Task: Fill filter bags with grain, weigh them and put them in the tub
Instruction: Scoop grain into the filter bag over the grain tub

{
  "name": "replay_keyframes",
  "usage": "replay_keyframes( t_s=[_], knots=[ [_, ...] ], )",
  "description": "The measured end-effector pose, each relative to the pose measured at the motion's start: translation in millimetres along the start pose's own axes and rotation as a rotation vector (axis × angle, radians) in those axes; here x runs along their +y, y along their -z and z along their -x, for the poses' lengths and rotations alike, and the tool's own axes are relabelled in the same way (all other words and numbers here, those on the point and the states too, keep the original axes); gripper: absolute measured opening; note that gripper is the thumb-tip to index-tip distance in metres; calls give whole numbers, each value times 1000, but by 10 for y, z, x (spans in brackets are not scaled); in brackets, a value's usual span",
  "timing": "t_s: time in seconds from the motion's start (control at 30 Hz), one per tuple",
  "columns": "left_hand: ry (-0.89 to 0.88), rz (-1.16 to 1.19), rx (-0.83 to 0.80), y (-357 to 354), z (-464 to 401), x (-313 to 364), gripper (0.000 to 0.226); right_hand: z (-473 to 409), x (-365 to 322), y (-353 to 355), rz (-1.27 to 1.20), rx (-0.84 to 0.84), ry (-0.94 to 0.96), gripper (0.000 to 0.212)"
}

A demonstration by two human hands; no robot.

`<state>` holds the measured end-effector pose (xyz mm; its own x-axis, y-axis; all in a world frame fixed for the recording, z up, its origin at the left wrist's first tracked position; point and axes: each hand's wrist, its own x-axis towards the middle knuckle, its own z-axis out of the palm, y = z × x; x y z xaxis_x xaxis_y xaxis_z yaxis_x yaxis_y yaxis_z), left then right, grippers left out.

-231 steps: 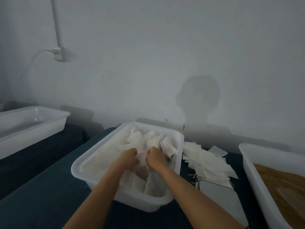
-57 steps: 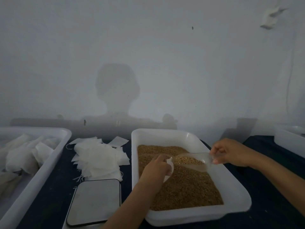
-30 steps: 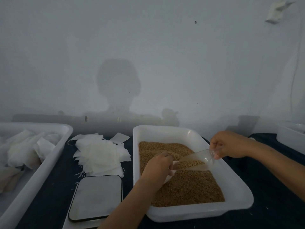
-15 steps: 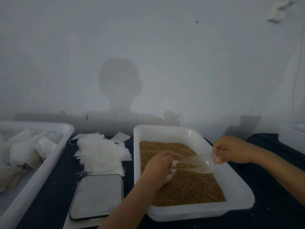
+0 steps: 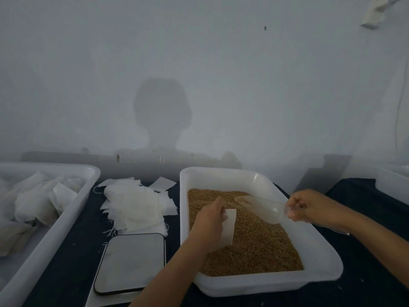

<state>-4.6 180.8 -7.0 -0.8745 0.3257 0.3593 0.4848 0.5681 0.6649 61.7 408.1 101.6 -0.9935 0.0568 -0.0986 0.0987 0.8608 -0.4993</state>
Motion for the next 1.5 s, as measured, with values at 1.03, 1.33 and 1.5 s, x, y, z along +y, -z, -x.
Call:
replay_keyframes(
  t_s=[1.03, 1.33, 1.5],
  knots=[
    [215, 544, 212, 202, 9, 85, 22, -390, -370, -1044, 13, 75, 34, 30],
    [-76, 582, 294, 650, 154, 266, 19, -157, -808, -1035, -762, 99, 187, 17],
    [-30, 599, 337, 1142, 335, 143, 35, -6, -1358, -1132, -993, 225, 311, 10]
  ],
)
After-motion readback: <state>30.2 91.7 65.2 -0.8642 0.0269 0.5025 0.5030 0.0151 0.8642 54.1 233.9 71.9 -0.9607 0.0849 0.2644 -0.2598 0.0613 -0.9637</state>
